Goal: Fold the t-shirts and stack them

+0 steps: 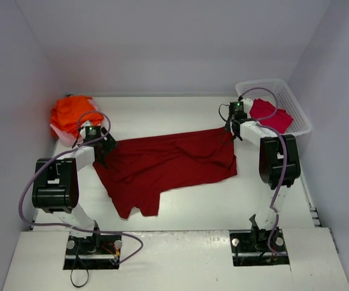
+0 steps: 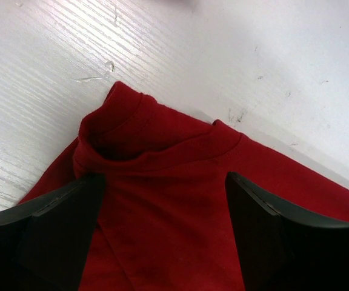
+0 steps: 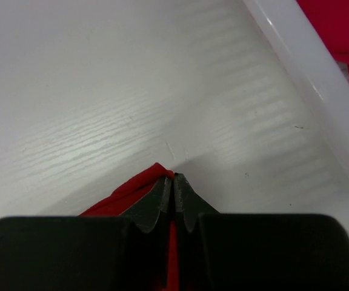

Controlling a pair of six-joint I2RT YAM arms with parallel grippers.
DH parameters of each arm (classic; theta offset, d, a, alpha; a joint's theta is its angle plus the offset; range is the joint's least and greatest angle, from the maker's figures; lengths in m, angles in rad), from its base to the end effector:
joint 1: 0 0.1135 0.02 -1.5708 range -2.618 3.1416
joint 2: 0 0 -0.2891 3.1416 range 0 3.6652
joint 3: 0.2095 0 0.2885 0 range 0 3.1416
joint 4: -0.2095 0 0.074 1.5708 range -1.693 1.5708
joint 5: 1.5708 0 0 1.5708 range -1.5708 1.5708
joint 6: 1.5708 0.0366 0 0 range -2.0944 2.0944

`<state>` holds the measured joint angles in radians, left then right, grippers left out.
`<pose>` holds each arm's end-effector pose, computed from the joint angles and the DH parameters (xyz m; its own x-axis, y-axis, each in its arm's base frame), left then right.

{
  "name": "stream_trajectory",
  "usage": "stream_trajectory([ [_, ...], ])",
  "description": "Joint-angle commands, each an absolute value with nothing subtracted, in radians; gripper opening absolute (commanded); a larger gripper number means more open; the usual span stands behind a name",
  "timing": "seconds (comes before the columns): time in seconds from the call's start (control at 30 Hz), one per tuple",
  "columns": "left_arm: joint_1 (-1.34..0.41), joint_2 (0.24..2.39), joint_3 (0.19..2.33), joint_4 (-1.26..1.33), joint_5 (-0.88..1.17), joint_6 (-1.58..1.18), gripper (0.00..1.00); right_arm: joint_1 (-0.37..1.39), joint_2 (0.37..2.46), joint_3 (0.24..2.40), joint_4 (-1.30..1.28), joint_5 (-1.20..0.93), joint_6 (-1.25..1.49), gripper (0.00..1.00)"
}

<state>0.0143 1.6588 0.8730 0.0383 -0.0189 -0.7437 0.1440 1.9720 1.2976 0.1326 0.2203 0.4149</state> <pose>0.3684 0.0060 0.1691 -0.4812 -0.6838 -0.5485 -0.4809 0.7290 -0.4871 0.4809 0.0617 0.1937 -0.4488 0.3324 -0.8295 0.2471 0.9382 0.2422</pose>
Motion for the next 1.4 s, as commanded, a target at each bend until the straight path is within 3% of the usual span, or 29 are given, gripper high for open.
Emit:
stream_trajectory([
  [0.0,0.035,1.677,0.897,-0.067,-0.051,-0.730,0.76,0.123,1.907,1.289,0.181,0.304,0.388,0.00],
  [0.7,0.043,1.770,1.146,-0.222,-0.126,-0.693,0.76,0.077,1.901,1.318,0.176,0.304,0.354,0.00],
  [0.77,0.046,1.773,1.154,-0.229,-0.132,-0.692,0.76,0.077,1.908,1.324,0.175,0.279,0.356,0.10],
  [0.8,0.046,1.772,1.157,-0.229,-0.132,-0.693,0.76,0.077,1.907,1.322,0.178,0.276,0.359,0.33],
  [0.9,0.048,1.763,1.157,-0.229,-0.117,-0.706,0.76,0.080,1.881,1.298,0.178,0.265,0.368,0.69],
  [0.97,0.048,1.741,1.149,-0.222,-0.104,-0.719,0.76,0.083,1.833,1.275,0.179,0.268,0.371,0.78],
  [1.37,-0.032,1.562,1.051,-0.264,-0.026,-0.791,0.76,0.138,1.574,1.020,0.155,0.248,0.454,0.79],
])
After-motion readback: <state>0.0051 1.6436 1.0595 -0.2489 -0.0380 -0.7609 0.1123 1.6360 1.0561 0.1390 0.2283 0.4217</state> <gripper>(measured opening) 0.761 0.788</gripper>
